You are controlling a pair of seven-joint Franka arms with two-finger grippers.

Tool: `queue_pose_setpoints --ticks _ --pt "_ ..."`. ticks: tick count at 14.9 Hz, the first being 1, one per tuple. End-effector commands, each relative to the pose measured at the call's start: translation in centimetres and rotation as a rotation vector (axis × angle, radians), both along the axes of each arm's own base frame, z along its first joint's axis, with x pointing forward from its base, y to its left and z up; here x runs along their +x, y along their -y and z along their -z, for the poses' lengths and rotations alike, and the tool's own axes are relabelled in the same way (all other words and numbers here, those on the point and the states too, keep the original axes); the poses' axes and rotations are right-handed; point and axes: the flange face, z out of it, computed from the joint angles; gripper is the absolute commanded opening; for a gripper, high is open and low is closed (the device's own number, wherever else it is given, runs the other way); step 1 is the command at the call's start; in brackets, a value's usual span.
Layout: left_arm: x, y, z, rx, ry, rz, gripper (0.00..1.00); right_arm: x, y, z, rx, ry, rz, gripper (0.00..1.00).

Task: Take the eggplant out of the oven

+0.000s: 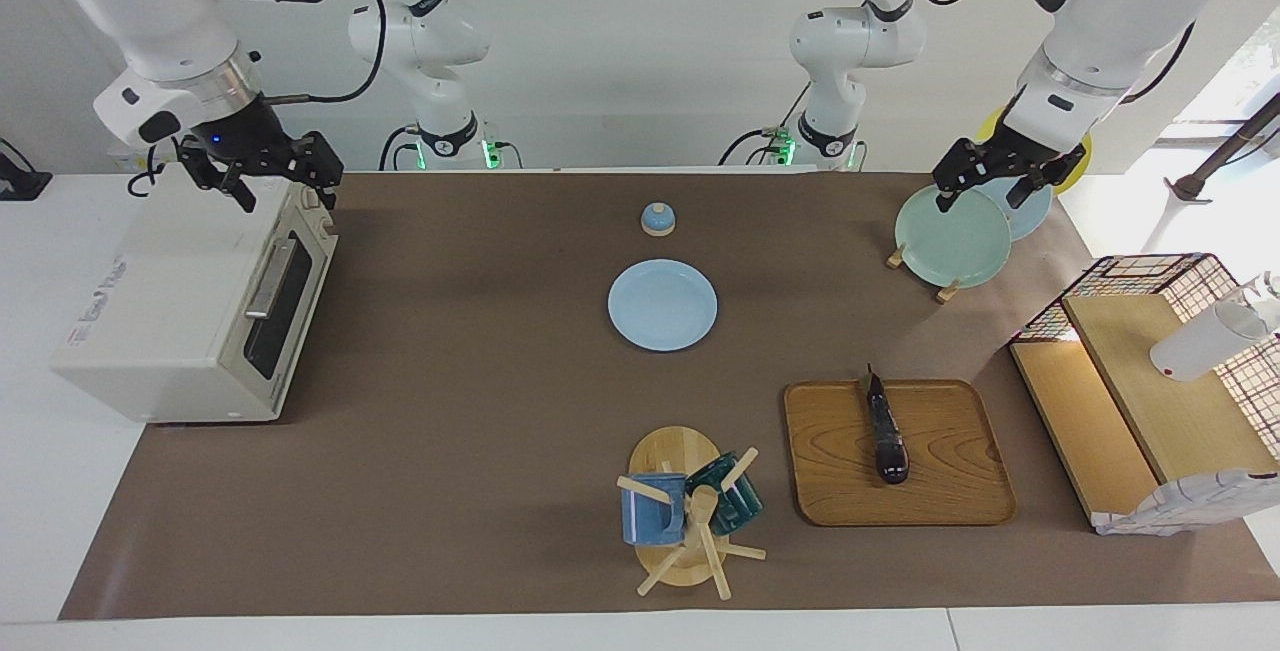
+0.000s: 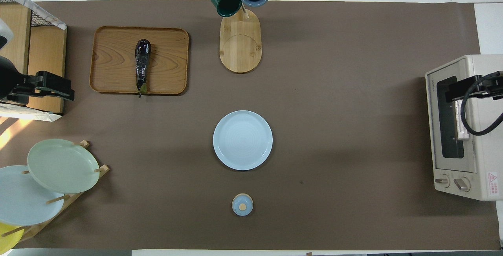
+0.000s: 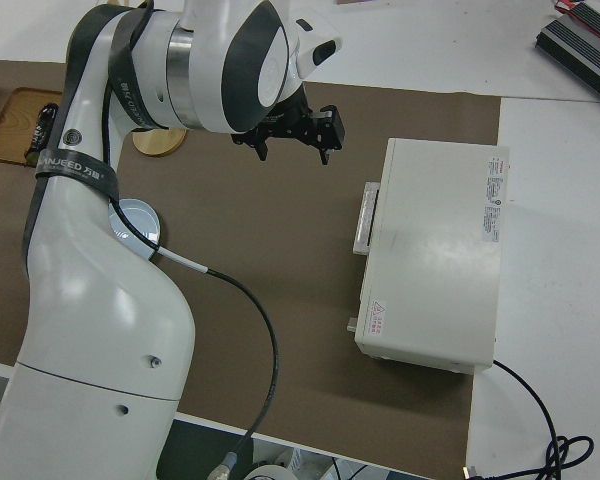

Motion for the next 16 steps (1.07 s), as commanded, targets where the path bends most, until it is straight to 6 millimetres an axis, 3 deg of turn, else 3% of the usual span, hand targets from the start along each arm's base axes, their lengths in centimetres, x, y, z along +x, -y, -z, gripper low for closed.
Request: queue_pose_setpoints --ticks 1,16 --pt "-1.08 -0.36 0.69 0.020 -0.012 -0.008 1.00 -0.40 0.09 -0.44 -0.004 -0.009 0.013 1.00" --pt "-0.55 0.27 0.45 0.014 0.038 0.015 1.00 -0.38 0.09 -0.45 -0.004 -0.008 0.013 1.00"
